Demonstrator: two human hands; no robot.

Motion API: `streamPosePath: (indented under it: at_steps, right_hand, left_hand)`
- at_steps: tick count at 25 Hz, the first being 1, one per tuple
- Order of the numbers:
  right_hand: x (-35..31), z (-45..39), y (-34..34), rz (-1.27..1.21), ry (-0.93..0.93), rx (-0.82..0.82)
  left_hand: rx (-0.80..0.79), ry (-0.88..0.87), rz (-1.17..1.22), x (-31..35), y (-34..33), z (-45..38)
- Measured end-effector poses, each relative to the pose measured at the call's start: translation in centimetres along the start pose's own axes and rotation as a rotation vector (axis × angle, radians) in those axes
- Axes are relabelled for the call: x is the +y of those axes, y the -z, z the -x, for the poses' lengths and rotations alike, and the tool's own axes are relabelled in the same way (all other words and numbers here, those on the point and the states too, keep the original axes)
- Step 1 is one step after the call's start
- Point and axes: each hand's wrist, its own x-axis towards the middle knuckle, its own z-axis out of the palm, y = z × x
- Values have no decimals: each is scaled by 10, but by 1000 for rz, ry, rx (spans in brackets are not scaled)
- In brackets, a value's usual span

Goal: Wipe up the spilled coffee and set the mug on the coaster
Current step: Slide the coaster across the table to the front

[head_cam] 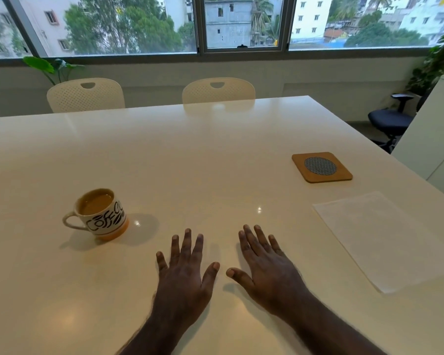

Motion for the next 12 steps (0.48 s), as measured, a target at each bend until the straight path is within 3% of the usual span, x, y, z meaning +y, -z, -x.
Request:
streamPosePath:
  at_steps: [5,12]
  right_hand:
    - [35,-9,5,21,7,35]
    - [124,-25,15,35,-73,70]
  left_hand:
    - [16,26,-12,30,-1,-20]
    - [16,-79,7,103,-8,-65]
